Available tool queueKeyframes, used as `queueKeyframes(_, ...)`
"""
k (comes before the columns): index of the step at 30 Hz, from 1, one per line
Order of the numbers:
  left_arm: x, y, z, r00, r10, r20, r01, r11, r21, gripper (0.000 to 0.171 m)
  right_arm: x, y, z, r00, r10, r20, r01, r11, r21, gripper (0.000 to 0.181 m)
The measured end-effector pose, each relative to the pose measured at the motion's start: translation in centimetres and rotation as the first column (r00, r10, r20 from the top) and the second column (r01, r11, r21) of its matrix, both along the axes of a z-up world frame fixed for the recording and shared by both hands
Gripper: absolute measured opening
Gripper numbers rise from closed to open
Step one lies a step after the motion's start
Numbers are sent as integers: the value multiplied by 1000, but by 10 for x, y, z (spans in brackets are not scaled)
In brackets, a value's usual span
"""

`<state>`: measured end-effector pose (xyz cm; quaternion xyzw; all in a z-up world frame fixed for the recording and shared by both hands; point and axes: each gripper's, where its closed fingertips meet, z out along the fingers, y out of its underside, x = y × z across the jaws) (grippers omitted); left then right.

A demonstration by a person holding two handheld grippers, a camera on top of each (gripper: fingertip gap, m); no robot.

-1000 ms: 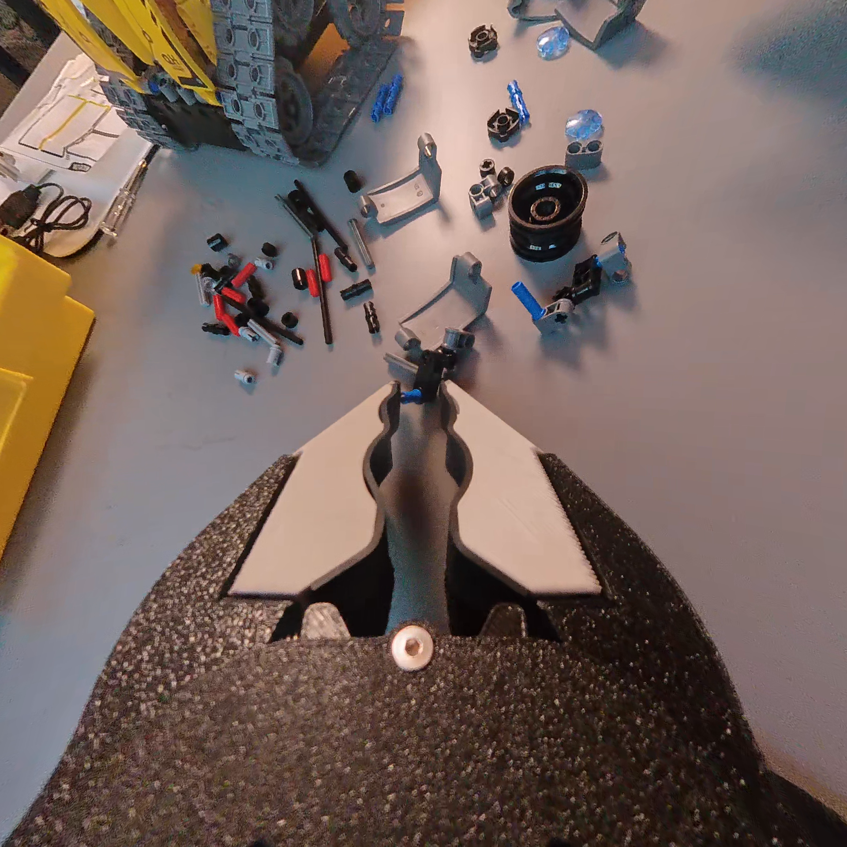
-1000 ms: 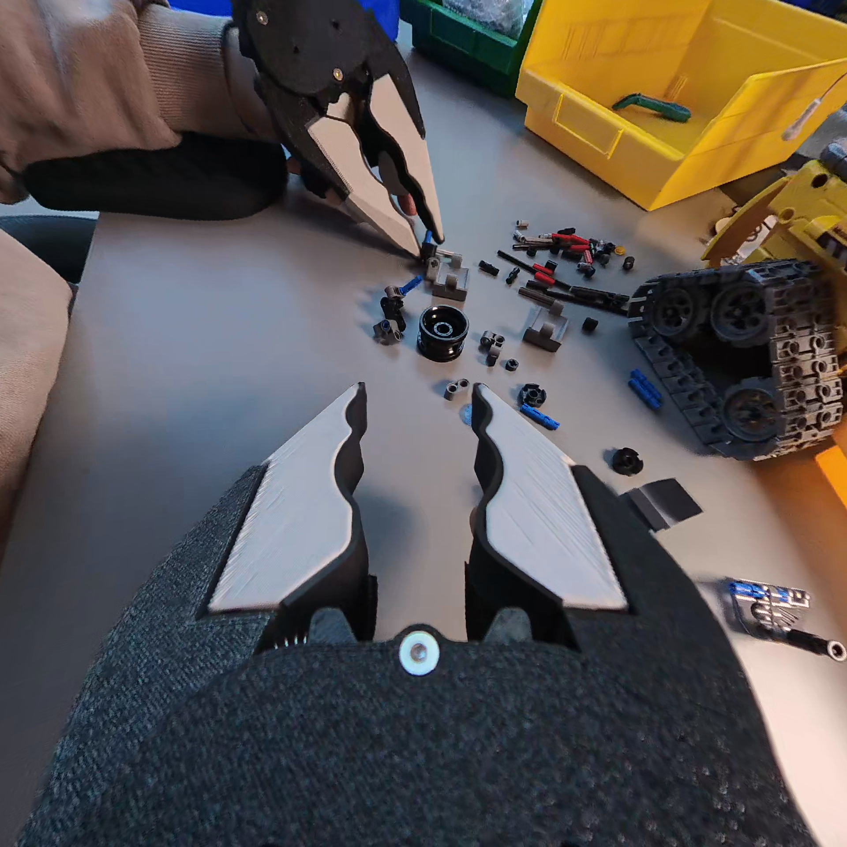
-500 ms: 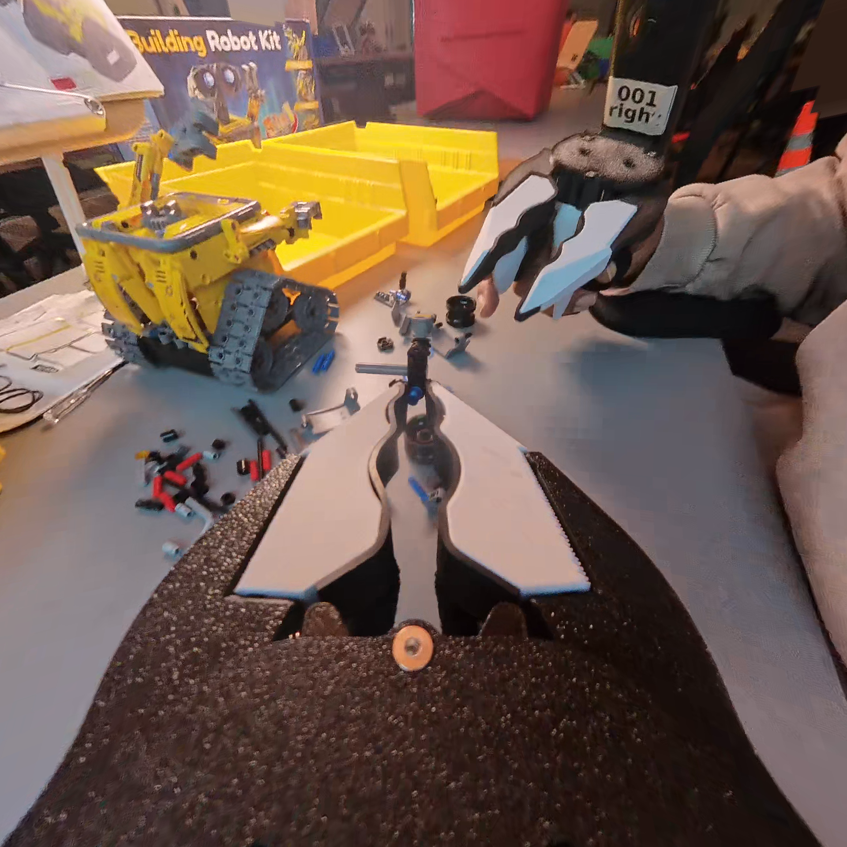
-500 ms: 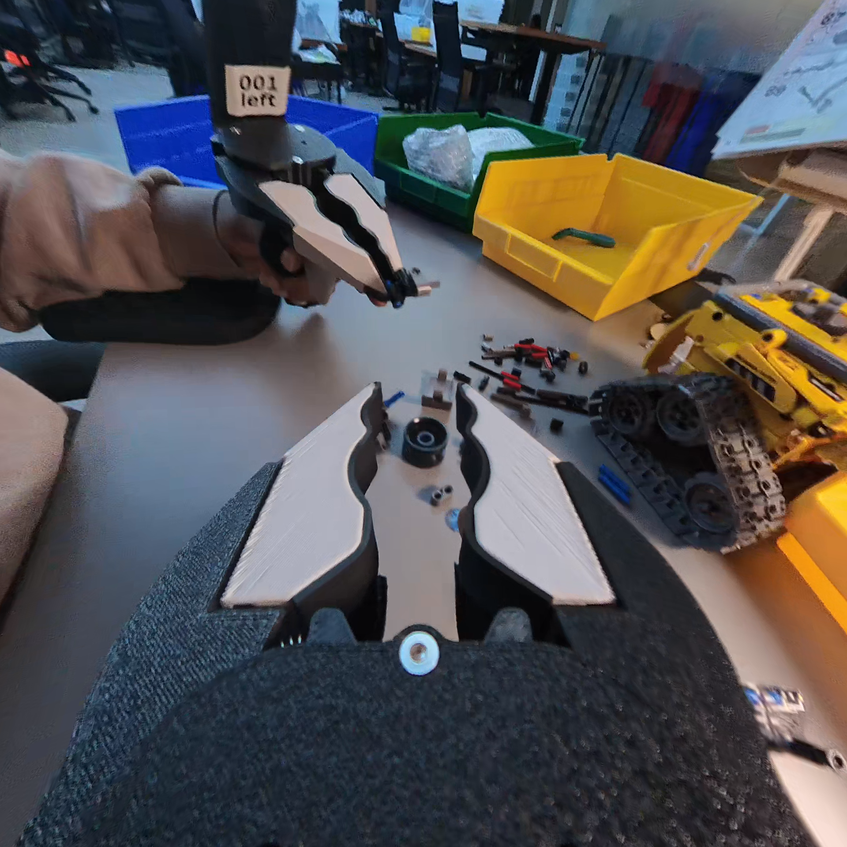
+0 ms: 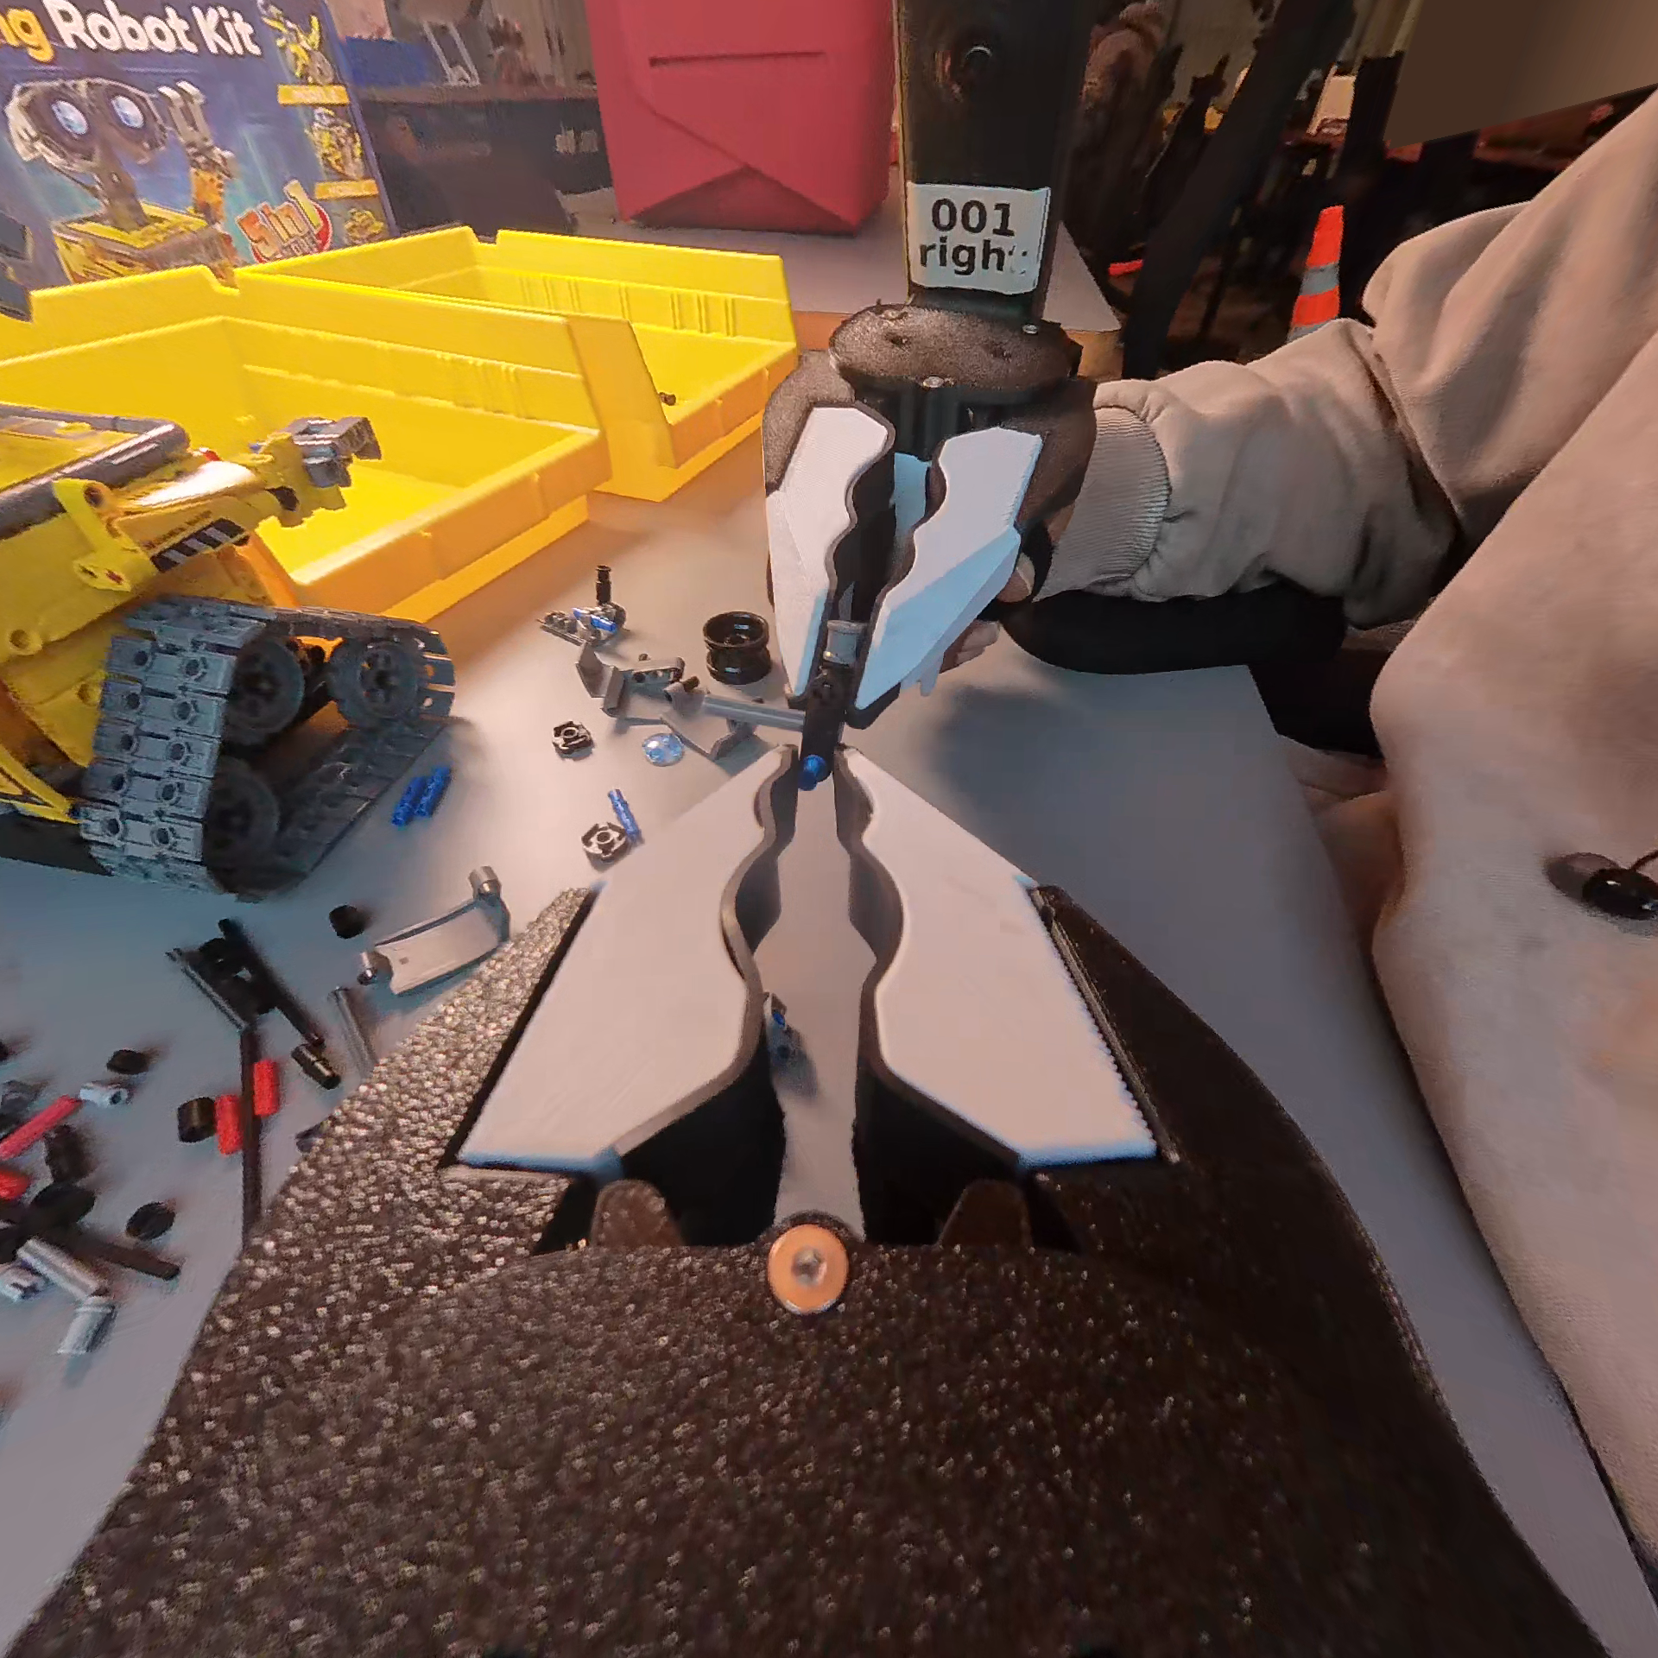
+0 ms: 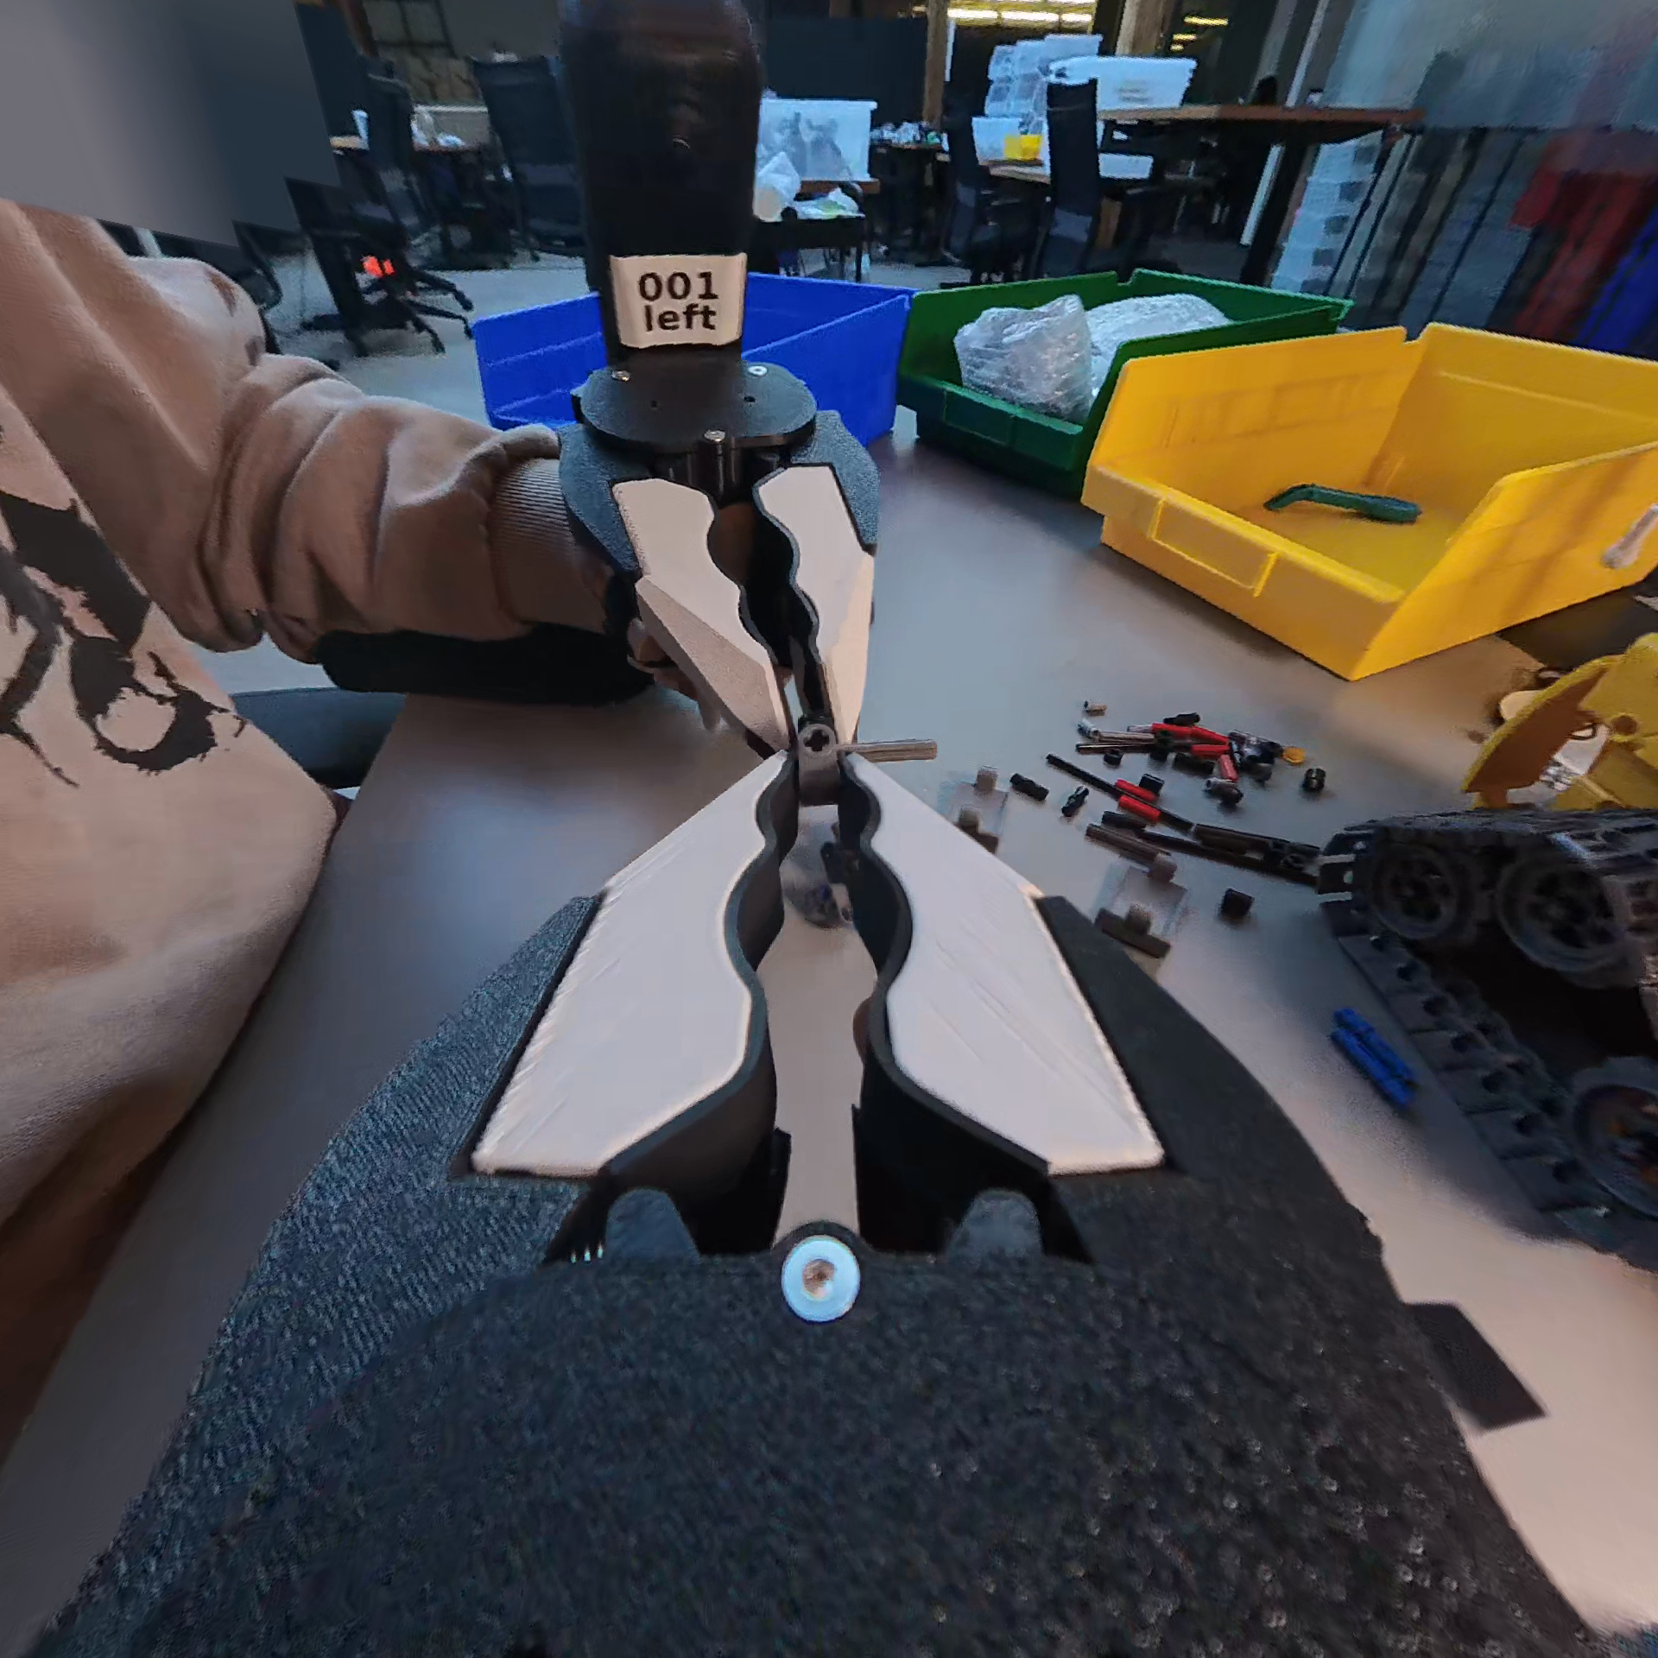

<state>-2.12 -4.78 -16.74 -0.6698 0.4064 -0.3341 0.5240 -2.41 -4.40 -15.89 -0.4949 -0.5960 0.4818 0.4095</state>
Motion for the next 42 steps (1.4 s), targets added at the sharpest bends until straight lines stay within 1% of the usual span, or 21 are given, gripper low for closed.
queueKeyframes(3, -1, -6, -3, 999, -31, -18, 31, 1000, -5, 7, 1, -7, -2, 998, 48, 30, -50, 997, 56, 5)
queueKeyframes(6, -2, -12, -4, 998, -58, -8, 57, 998, -29, 4, 5, -10, -5, 995, 89, 52, -91, 995, 35, 5)
queueKeyframes(9, -1, -15, -13, 996, -62, -59, 61, 998, -19, 4, 6, -14, -12, 991, 105, 86, -109, 993, 45, 6)
queueKeyframes(10, -1, -15, -13, 996, -64, -58, 63, 998, -19, 4, 6, -15, -13, 990, 108, 86, -111, 993, 39, 6)
queueKeyframes(15, -4, -12, -1, 999, -38, 13, 38, 999, -12, 4, 5, -11, -8, 994, 94, 50, -92, 995, -37, 7)
queueKeyframes(17, -6, -13, 5, 998, -38, 53, 39, 999, -14, 4, 5, -13, -11, 992, 110, 58, -105, 991, -85, 12)
queueKeyframes(19, -7, -13, 8, 997, -39, 69, 40, 999, -14, 4, 4, -14, -14, 992, 115, 59, -108, 989, -105, 13)
queueKeyframes(24, -1, -17, 5, 997, -56, 60, 57, 998, -17, 4, -5, -16, -5, 997, 76, 4, -76, 995, -69, 14)
queueKeyframes(26, -1, -16, 4, 997, -53, 53, 54, 998, -19, 4, -5, -17, -5, 997, 78, 4, -78, 996, -34, 7)
queueKeyframes(27, -1, -17, 4, 997, -56, 53, 57, 998, -24, 4, -5, -17, -5, 997, 73, -1, -73, 997, -22, 6)
queueKeyframes(33, 3, -23, -2, 998, -69, 11, 69, 998, -12, 4, -2, -23, -10, 993, 111, 38, -110, 994, -23, 6)
queueKeyframes(42, 8, -32, -3, 994, -111, 11, 111, 993, -43, 4, 2, -33, -12, 981, 186, 50, -184, 982, -41, 6)
